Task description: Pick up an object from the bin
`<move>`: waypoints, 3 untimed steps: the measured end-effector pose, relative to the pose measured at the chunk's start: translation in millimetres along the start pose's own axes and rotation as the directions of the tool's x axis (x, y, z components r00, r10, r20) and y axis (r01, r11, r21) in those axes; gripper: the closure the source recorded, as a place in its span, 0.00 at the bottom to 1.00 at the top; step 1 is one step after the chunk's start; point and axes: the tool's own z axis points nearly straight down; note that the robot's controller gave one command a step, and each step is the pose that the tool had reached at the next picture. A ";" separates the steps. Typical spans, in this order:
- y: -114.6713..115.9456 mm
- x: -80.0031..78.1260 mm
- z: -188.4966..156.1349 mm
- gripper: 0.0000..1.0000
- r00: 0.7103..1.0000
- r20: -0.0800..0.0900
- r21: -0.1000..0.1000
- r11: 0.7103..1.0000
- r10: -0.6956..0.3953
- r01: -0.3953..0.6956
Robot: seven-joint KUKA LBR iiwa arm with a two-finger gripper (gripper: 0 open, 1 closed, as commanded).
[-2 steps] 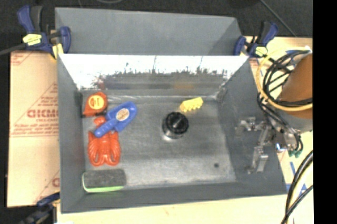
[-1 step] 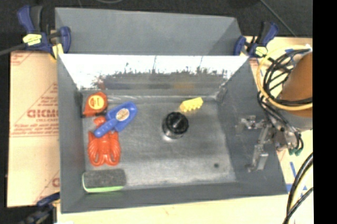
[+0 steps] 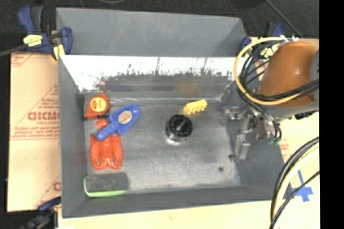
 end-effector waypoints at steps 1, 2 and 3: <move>18.3 6.6 12.9 0.00 1.000 -0.002 -0.002 1.000 0.020 -0.020; 19.6 12.8 15.3 0.00 1.000 -0.008 -0.003 1.000 0.022 -0.022; 13.5 -6.0 67.5 0.00 0.998 0.004 0.001 0.998 -0.065 0.065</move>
Offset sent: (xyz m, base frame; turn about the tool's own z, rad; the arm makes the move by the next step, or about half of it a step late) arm 0.0719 0.0257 -0.0309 -0.1076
